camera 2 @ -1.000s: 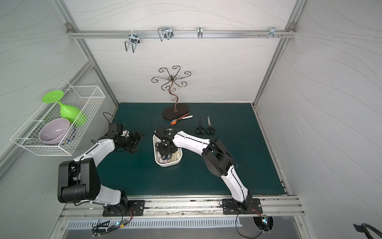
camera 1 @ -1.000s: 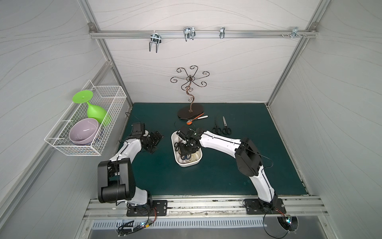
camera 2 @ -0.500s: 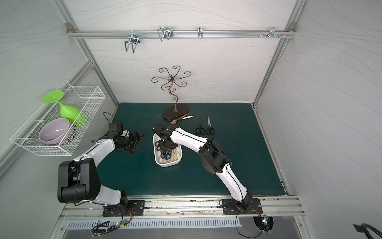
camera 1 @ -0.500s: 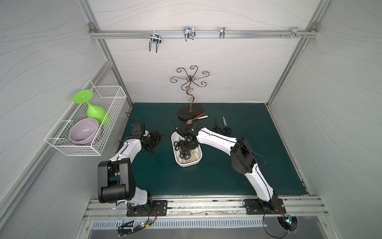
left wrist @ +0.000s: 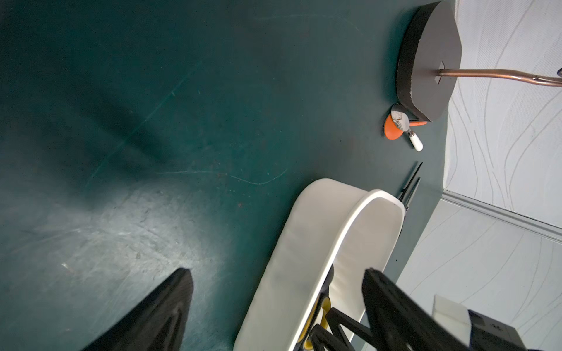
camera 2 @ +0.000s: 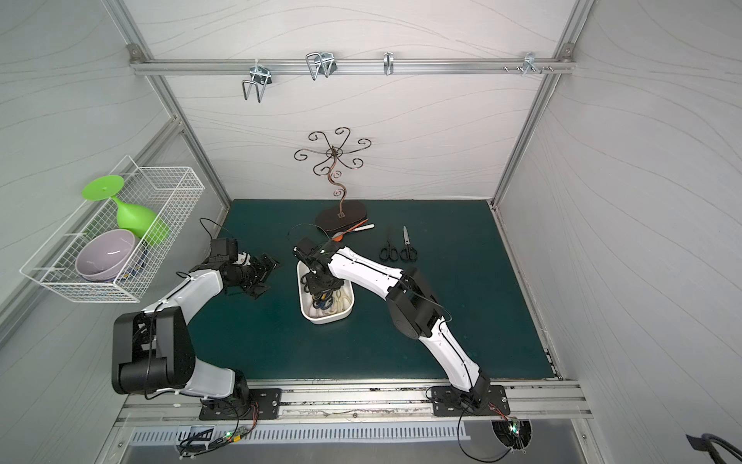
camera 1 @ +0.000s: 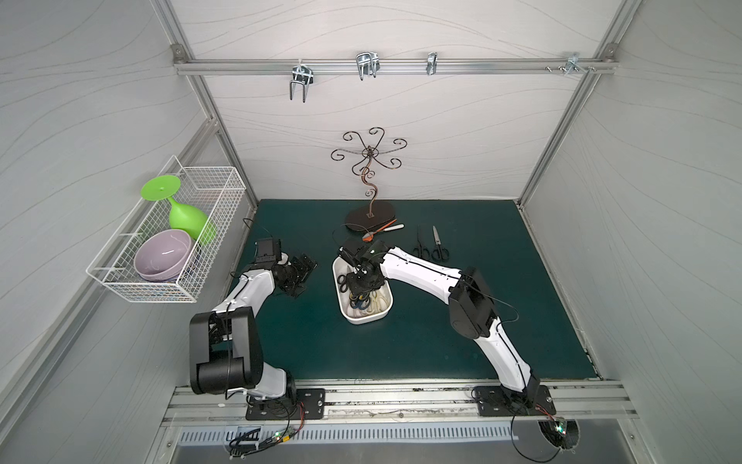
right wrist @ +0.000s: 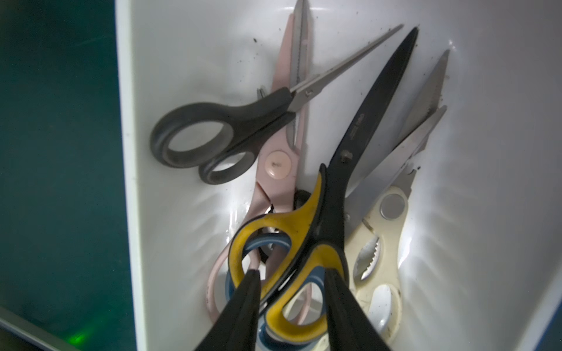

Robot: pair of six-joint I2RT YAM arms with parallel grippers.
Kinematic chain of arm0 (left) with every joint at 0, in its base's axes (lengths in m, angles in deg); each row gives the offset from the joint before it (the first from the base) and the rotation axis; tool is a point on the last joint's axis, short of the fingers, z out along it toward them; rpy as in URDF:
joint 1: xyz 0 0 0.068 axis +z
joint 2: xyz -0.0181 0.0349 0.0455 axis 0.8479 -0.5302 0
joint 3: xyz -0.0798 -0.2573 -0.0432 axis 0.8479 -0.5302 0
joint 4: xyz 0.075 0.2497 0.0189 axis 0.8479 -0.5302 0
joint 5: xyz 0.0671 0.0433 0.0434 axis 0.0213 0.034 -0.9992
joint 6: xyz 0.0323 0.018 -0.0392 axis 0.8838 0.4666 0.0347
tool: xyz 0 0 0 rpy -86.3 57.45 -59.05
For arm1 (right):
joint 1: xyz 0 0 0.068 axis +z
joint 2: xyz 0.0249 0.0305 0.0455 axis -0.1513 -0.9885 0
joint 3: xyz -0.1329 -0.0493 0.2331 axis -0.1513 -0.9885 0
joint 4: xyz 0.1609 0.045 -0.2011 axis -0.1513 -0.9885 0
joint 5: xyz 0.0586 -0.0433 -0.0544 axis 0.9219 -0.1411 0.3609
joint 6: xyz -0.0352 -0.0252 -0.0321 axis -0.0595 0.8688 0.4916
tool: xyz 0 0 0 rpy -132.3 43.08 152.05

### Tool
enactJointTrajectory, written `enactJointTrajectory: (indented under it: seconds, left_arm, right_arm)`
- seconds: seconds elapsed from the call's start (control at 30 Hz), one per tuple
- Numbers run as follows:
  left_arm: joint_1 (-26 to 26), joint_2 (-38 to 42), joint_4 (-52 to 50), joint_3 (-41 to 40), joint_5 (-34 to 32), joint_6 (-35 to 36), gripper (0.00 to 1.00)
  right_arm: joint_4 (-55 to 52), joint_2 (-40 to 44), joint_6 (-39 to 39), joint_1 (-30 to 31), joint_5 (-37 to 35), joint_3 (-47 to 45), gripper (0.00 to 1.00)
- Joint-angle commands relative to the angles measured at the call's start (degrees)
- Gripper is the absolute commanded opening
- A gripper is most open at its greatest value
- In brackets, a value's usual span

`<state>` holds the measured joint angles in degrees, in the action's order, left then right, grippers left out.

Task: Take the scissors out of the storage box
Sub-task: Pick up the scissors from the storage box.

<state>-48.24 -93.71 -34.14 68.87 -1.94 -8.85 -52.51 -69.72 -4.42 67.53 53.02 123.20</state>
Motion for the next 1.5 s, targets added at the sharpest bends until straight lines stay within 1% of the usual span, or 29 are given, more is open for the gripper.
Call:
enactJointTrajectory:
  seconds: [0.0, 0.13, 0.23, 0.63, 0.73, 0.83, 0.9, 1.13, 1.27, 1.47]
  left_arm:
    - [0.2, 0.1, 1.8, -0.1, 1.1, -0.6, 0.92]
    - [0.3, 0.1, 2.1, -0.1, 1.6, -0.8, 0.92]
    - [0.6, 0.3, 2.2, -0.2, 1.9, -0.9, 0.92]
    - [0.9, 1.0, 2.6, -0.5, 2.5, -1.3, 0.92]
    - [1.0, 1.1, 2.6, -0.5, 2.5, -1.3, 0.92]
    - [1.0, 1.0, 2.9, -0.5, 2.7, -1.4, 0.92]
    - [1.0, 1.1, 3.0, -0.7, 2.7, -1.7, 0.92]
    - [1.2, 1.4, 3.3, -0.8, 3.1, -1.8, 0.92]
    - [1.4, 1.6, 3.2, -0.9, 3.2, -1.9, 0.92]
    - [1.6, 1.6, 3.4, -1.0, 3.2, -1.9, 0.92]
  right_arm:
    - [-3.6, 2.5, -2.6, 0.5, -1.6, 0.5, 0.41]
    - [-3.3, 2.2, -5.1, 0.8, -0.5, 0.8, 0.38]
    - [-2.3, 1.6, -5.6, 1.3, -0.3, 0.8, 0.36]
    - [-5.6, -4.0, -5.2, 1.2, 0.9, 3.3, 0.37]
    - [-6.8, -3.6, -5.6, 1.2, 0.2, 2.2, 0.37]
    - [-5.6, -1.7, -6.4, 1.2, -1.0, -0.6, 0.37]
    - [-5.2, -1.7, -6.9, 1.2, -1.3, -1.0, 0.37]
    - [-10.3, -9.0, -5.2, 1.4, -2.8, 7.9, 0.37]
    - [-9.9, -8.8, -5.2, 1.3, -2.7, 7.4, 0.33]
    - [-6.6, -4.4, -5.7, 0.4, -2.1, 3.2, 0.25]
